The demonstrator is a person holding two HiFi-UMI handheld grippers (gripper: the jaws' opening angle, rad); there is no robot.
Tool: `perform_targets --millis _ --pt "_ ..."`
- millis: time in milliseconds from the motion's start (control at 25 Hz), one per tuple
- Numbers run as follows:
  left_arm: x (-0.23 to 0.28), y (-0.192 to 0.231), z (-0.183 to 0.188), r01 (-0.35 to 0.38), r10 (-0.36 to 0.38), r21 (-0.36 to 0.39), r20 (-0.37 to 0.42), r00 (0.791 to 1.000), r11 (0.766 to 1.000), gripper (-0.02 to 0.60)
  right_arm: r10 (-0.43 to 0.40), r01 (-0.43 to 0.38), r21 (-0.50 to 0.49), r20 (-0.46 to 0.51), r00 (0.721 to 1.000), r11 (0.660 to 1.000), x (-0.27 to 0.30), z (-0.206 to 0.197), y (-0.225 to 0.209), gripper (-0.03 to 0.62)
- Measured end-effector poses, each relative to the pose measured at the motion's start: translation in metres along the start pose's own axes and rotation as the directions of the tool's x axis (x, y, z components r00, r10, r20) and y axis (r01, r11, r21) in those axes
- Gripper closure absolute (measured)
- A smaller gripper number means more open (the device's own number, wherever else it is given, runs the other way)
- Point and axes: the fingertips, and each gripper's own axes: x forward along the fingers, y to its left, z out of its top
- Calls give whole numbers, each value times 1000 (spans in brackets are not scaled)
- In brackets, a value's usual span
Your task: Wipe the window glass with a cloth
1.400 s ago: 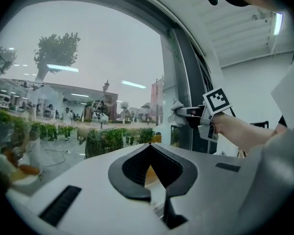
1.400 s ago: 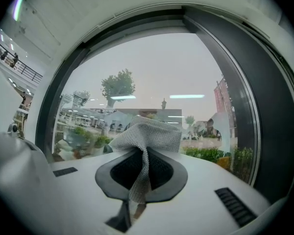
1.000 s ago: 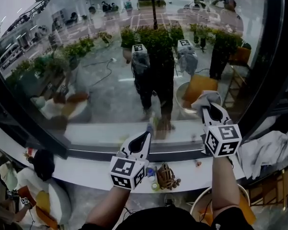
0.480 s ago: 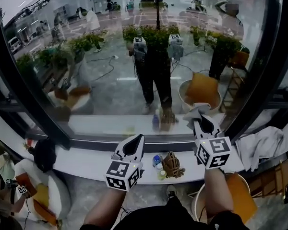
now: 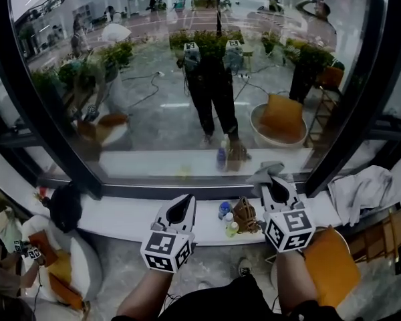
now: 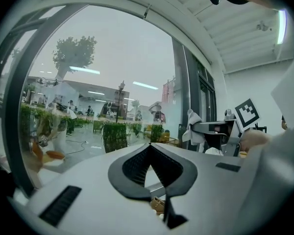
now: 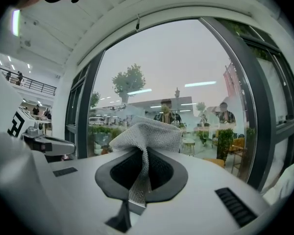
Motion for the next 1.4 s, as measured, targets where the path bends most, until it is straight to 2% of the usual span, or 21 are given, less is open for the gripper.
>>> perform_targets --millis 360,800,1000,1400 --pt "-3 -33 -16 15 -15 -25 -27 1000 1000 574 42 -41 42 -37 998 998 -30 -27 13 554" --pt "29 -131 -12 71 -72 -31 -47 996 997 574 91 -86 55 -94 991 995 -86 -38 -30 554" --pt "30 -147 -13 76 -77 -15 -54 996 997 574 110 -106 53 -87 990 993 -93 -40 -34 554" --pt "40 -185 -25 89 -92 -30 -102 991 996 574 158 -152 67 -105 982 986 -109 -54 -48 554"
